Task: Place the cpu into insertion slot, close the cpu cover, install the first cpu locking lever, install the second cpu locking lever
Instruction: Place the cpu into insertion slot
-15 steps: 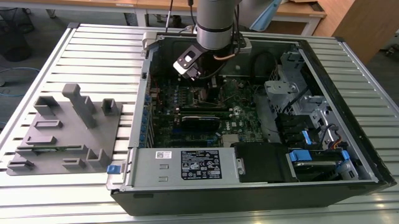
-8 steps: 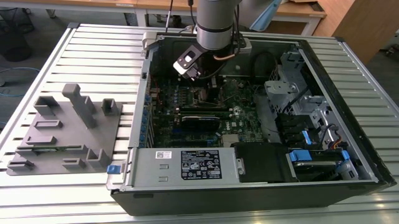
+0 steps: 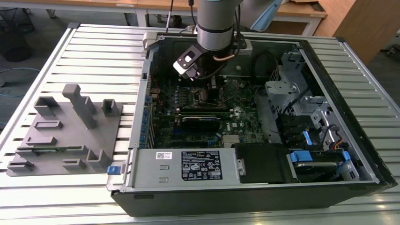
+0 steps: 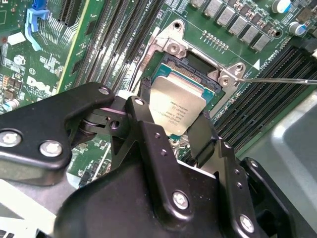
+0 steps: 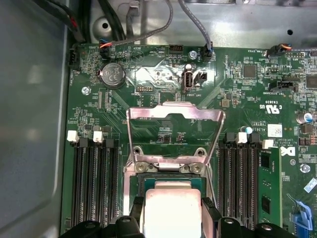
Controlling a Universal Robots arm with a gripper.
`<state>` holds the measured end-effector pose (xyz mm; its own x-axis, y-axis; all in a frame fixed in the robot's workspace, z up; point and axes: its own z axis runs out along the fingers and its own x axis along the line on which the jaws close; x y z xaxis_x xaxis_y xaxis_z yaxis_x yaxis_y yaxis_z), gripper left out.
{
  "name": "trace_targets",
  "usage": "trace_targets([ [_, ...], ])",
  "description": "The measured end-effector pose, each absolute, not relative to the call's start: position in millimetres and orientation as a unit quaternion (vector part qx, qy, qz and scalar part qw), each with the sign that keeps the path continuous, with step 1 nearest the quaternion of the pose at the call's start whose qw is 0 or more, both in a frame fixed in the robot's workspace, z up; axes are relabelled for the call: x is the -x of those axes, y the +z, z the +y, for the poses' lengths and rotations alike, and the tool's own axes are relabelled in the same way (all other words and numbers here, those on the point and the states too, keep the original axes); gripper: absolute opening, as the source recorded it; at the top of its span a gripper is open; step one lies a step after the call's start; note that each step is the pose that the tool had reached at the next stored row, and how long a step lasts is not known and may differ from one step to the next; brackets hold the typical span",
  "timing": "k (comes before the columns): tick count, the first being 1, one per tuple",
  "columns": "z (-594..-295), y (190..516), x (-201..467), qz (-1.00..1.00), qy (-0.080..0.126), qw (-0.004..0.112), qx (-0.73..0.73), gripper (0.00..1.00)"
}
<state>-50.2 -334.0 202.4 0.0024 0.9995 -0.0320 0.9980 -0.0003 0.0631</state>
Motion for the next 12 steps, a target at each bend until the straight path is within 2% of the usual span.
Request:
trace_targets([
  [12, -333.9, 196.5, 50.7, 0.703, 0.011, 0.033, -0.710, 0.54],
])
